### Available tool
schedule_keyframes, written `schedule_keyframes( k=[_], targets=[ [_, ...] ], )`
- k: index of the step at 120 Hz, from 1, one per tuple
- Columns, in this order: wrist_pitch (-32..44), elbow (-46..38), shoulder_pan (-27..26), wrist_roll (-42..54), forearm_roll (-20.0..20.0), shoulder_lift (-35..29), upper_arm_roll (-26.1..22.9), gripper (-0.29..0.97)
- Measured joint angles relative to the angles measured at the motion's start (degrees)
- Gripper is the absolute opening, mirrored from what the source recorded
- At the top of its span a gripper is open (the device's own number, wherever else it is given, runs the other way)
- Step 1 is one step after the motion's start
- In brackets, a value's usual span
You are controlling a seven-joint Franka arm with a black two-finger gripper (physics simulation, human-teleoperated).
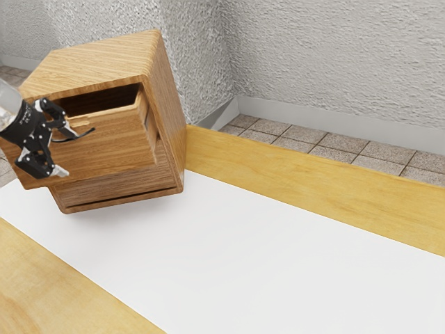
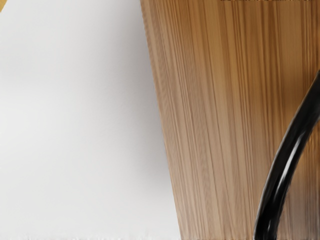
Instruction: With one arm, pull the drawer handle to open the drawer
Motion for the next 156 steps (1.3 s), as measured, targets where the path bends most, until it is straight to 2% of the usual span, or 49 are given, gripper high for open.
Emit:
schedule_keyframes(
  k=[37,57,69,99,145,156],
  targets=[
    [0.1,-7.0,6.7,0.0,1.5,-7.6,-6.5,0.65],
    [0.1,-10.3,7.5,-0.1,1.9,-11.1,-7.7,0.65],
    [0.2,-11.8,9.9,-0.1,2.0,-12.9,-10.7,0.65],
    [0.3,-16.9,10.7,-0.1,2.1,-19.3,-12.3,0.65],
    [0.2,-22.4,12.8,-0.1,2.1,-25.7,-15.0,0.65],
    [0.1,-23.7,14.0,-0.2,2.0,-27.6,-18.8,0.65]
  ],
)
